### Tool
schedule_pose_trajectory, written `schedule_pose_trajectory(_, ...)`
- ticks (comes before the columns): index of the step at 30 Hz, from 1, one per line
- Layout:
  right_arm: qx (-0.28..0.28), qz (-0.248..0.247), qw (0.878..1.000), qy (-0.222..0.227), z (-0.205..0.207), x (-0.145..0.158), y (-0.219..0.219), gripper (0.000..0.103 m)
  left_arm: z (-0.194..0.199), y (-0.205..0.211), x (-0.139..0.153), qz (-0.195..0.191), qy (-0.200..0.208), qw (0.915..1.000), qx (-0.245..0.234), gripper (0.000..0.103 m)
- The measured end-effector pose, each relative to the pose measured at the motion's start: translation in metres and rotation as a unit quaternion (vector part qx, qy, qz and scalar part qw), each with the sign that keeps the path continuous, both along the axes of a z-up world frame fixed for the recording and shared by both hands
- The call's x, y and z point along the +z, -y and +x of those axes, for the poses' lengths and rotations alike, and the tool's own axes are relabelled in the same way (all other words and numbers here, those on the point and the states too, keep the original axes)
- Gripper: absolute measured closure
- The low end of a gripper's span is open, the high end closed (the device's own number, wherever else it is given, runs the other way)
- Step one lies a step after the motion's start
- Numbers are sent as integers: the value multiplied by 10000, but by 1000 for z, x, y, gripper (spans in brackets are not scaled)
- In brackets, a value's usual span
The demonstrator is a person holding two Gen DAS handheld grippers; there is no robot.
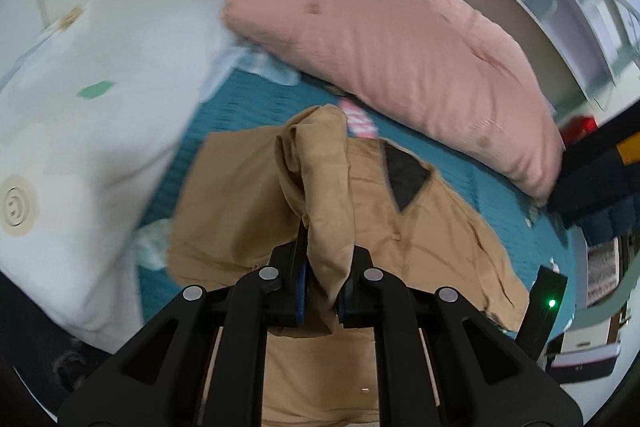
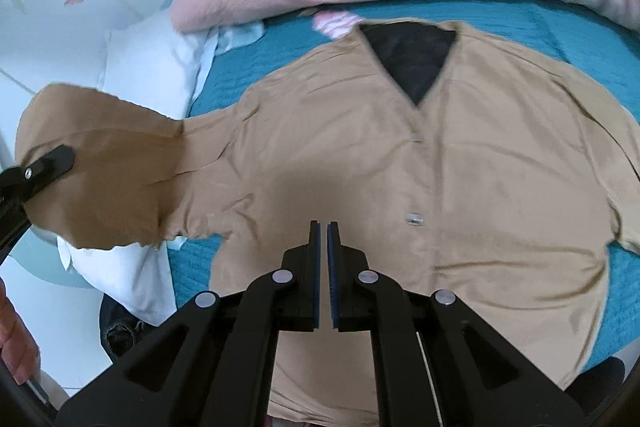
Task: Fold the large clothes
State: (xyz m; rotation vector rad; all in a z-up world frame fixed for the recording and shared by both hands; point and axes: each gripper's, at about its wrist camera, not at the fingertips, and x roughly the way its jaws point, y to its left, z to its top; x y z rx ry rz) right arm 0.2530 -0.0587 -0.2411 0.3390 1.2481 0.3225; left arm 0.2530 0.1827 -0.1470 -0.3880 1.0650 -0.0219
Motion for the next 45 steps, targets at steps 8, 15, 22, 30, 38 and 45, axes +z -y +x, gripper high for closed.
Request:
schedule_pose_trajectory(8, -696, -15, 9975, -141, -21, -13, 92, 97, 25, 101, -8, -194, -15, 9974, -698, 93)
schedule_pose_trajectory(15, -1289, 29, 9910, -355, -34, -33, 157, 97, 50, 183, -50, -112, -377, 9921, -1190, 93)
schedule_pose_trajectory(22, -1717, 305, 9834, -504, -58, -54, 199, 97, 68, 244, -112, 149, -876, 9852, -1467, 93)
schedule_pose_trajectory(30, -2209, 339, 9699, -969, -82, -83, 238, 96, 76, 296, -151, 546, -1280, 9748, -1742, 73)
schedule_pose_trajectory(38, -2476, 284, 9642, -903, -91, -71, 250, 88, 55, 303, -110, 83, -852, 9754, -2032, 44)
schedule_pose_trajectory(45, -2143, 284, 9754, -421, -71, -28, 216, 88, 43, 249, -80, 263, -506, 9810, -1852, 45)
